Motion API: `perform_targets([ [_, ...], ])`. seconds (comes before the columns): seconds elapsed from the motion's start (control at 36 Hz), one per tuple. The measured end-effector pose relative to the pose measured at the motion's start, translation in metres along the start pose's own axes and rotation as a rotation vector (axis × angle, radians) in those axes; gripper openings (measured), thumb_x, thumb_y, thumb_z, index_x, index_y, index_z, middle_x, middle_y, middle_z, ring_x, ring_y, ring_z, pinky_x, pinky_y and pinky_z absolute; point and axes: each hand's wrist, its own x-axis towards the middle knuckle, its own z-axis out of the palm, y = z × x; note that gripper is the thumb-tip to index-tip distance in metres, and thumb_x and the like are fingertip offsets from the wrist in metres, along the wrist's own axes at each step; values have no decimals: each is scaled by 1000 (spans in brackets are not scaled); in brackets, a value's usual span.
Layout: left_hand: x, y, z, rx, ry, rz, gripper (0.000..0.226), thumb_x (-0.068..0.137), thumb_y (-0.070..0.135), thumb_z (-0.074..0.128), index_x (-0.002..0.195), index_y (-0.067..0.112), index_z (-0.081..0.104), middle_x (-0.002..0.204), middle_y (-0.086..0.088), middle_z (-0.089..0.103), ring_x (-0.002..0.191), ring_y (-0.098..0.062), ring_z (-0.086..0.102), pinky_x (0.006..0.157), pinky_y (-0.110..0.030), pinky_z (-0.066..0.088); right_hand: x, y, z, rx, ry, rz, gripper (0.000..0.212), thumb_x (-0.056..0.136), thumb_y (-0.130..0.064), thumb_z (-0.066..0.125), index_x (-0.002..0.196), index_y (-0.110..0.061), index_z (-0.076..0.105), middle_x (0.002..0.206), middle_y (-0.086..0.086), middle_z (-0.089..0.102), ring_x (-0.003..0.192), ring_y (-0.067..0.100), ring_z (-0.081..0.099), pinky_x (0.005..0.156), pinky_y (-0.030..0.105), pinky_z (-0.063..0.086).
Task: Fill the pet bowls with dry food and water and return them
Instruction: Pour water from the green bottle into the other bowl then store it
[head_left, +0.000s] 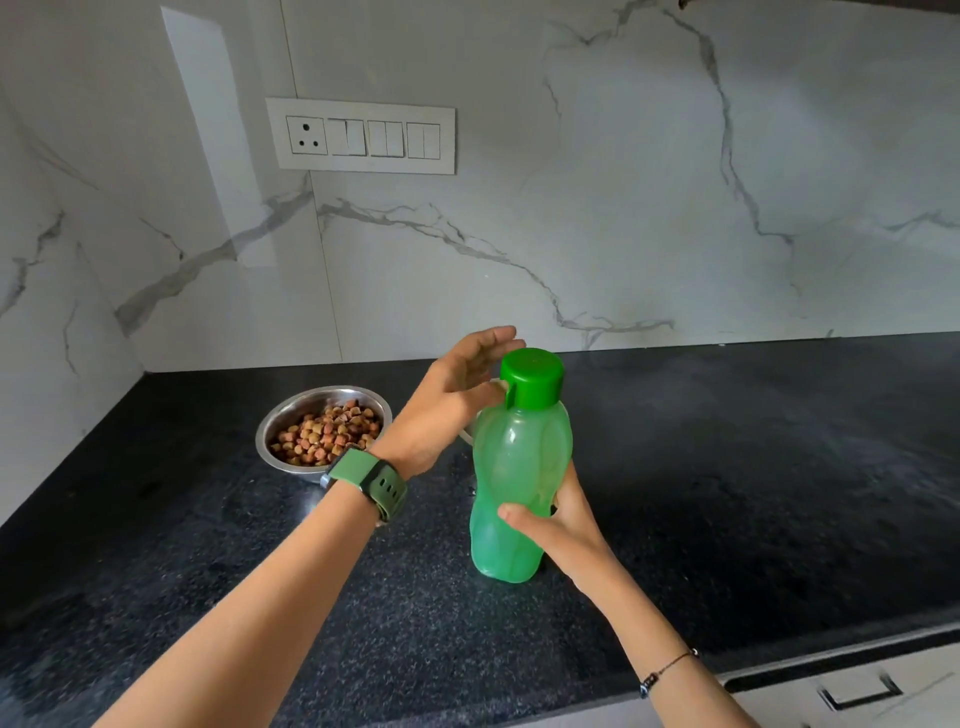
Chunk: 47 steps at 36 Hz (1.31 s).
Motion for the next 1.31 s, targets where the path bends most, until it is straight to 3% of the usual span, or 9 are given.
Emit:
perform_targets([
  [0.11,-1,6,2,62,-116,-68,55,87,-2,58,136,17,38,127,-3,56,116,-14,56,100,-25,46,0,-1,0,-1,-6,7,75,54,-35,76,121,-37,42,125,0,56,113,9,56,95,30,49],
  [0.31,6,10,16,285,55,-56,72,70,24,80,132,16,45,128,-10,51,116,-20,56,104,-36,45,1,-2,1,-11,-7,18,73,53,-36,74,118,-38,42,121,-2,57,109,4,57,84,19,49],
  [0.39,8,10,24,390,170,-2,63,55,43,80,109,25,51,115,-8,53,105,-20,58,95,-37,50,2,-2,0,-17,-12,26,75,53,-36,74,120,-37,41,121,1,57,111,9,57,89,25,49],
  [0.61,13,12,38,548,344,77,55,67,32,81,99,17,39,100,-2,48,85,-13,48,61,-9,36,3,-1,-1,17,-26,32,78,53,-32,75,123,-33,41,121,2,59,111,11,58,89,26,50],
  [0.72,17,19,42,611,363,111,56,69,32,79,98,15,34,94,-3,50,80,-18,50,62,-21,37,3,-1,-1,37,-30,30,76,53,-30,76,121,-32,41,119,1,59,107,8,60,84,21,51],
  [1.0,23,51,32,481,500,57,46,81,43,66,112,14,49,74,6,54,69,-13,54,67,-29,45,4,0,-1,50,-32,21,81,51,-29,78,122,-31,38,123,8,54,114,19,56,87,27,51],
  [1.08,9,32,15,250,582,-73,35,82,53,56,102,25,60,83,9,60,86,-17,60,77,-31,48,5,-3,-2,49,-46,6,85,50,-27,79,125,-25,38,121,11,55,112,20,57,85,28,52],
  [1.22,-37,-23,-9,-90,554,-270,28,98,28,44,125,26,50,115,1,50,103,-19,51,79,-32,49,7,-15,-4,62,-51,12,79,43,-23,80,115,-23,48,108,3,63,95,6,64,74,18,52],
  [1.31,-67,-57,-10,-172,574,-320,17,96,15,48,112,19,48,109,-4,51,99,-19,54,81,-32,53,10,-19,-5,31,-54,6,79,41,-25,80,113,-27,48,108,1,62,95,4,64,74,19,53],
])
